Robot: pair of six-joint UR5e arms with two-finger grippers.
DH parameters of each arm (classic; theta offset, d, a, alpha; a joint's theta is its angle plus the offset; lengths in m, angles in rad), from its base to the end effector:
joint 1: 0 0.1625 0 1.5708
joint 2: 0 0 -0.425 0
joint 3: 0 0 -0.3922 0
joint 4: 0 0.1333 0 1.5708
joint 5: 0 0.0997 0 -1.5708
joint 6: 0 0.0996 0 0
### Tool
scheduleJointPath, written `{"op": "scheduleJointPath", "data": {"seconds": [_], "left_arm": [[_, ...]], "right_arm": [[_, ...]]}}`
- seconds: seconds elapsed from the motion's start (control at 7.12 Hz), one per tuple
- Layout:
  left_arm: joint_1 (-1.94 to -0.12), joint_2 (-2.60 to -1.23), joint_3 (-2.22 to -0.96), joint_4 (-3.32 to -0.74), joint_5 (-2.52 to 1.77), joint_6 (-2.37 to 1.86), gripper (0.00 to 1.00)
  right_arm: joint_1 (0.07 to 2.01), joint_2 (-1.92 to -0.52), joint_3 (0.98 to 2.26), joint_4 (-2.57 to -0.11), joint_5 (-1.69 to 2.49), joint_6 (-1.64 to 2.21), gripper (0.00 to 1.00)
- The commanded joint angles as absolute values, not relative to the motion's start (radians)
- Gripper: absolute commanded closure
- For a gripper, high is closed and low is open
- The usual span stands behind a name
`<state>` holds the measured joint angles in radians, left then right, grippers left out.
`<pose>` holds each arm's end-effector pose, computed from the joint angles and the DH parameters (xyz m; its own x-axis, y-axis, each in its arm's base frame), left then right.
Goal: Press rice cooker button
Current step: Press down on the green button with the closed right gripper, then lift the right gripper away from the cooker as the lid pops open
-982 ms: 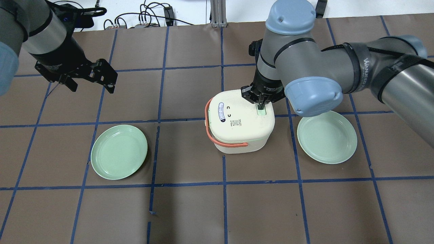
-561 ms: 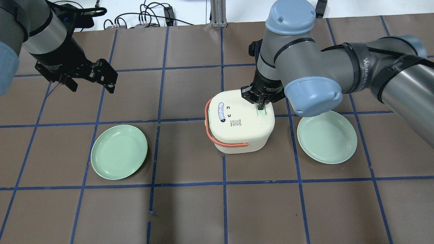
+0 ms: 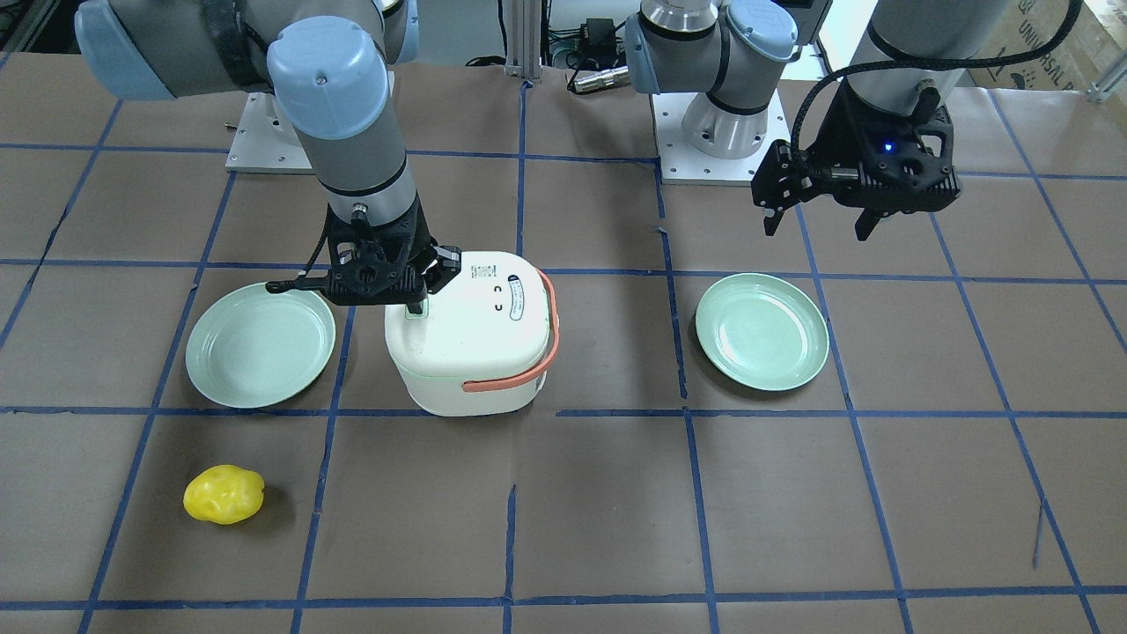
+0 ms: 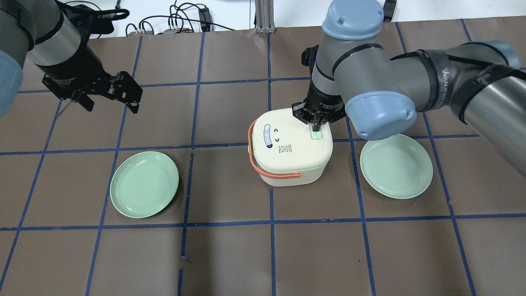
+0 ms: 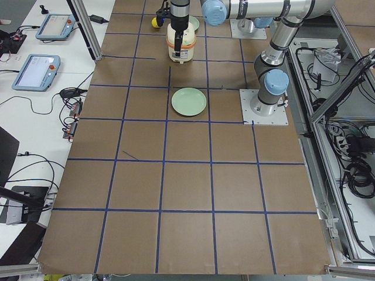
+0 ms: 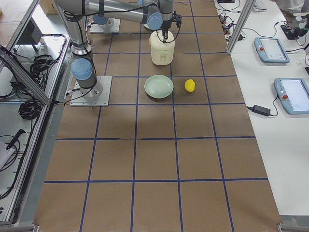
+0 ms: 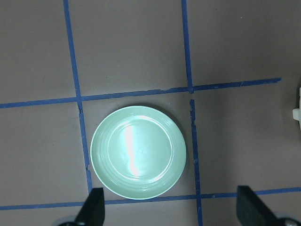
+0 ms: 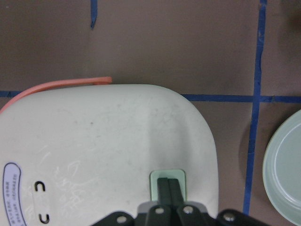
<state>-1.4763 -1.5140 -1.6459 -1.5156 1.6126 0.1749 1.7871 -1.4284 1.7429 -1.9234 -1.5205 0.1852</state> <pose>-0.0841 -0.4814 0.4839 -0.9958 0.0788 -0.0475 0.0802 0.9964 -0.0290 0.2503 -0.4945 0.3663 -0.9979 -0.0328 -0.0564 -0.0312 0.9991 -0.0282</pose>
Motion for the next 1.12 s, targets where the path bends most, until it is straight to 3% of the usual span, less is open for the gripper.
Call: {"op": "scheduleJointPath", "data": {"seconds": [0.0, 0.14, 0.42, 0.84, 0.98], "left_arm": [[-1.477, -1.514, -1.646, -1.516, 1.612, 0.175, 0.00], [-1.477, -1.514, -1.646, -1.516, 1.612, 0.175, 0.00], [-1.477, -1.514, -1.646, -1.516, 1.612, 0.175, 0.00], [-1.476, -1.514, -1.646, -1.516, 1.612, 0.175, 0.00], [-1.477, -1.514, -1.646, -1.516, 1.612, 0.175, 0.00]], "right_arm": [[1.787, -1.436, 1.735, -1.921, -1.517, 0.184, 0.91], [1.787, -1.439, 1.721, -1.910, -1.519, 0.184, 0.90], [1.773, -1.434, 1.654, -1.847, -1.520, 0.176, 0.77], [1.723, -1.427, 1.580, -1.750, -1.528, 0.105, 0.35], [1.682, -1.439, 1.575, -1.720, -1.528, 0.051, 0.31]]}}
